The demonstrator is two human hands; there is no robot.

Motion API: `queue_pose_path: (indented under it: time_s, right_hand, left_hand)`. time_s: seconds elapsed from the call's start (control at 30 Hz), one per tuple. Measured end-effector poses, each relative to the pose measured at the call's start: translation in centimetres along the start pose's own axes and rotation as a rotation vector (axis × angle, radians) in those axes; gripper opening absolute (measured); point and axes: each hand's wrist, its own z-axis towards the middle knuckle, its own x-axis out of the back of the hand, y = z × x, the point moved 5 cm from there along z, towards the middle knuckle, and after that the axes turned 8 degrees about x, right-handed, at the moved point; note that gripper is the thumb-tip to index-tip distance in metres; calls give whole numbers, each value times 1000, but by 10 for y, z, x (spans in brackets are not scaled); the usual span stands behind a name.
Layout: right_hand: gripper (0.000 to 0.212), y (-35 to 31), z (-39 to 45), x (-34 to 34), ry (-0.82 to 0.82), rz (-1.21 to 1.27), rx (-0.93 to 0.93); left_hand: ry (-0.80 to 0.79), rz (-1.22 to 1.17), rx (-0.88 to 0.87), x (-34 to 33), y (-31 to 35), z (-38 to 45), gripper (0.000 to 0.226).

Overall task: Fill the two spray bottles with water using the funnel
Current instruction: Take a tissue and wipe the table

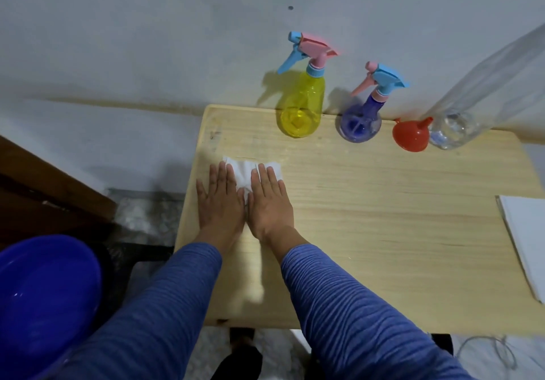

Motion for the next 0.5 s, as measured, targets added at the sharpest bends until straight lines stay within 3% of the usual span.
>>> queue_pose_path:
  time_s: [0.07, 0.23, 0.5]
  right_hand:
    - [88, 21, -17, 10, 2, -5, -33]
    - [58, 80, -50, 31, -10, -38, -96]
    - [56, 212, -123, 79, 34, -51, -199]
  left_hand:
    - [-12, 1, -26, -3, 26, -11, 57]
    - [-21, 0, -103, -12, 93, -33, 59]
    - [-15, -10, -195, -35, 244, -75, 60]
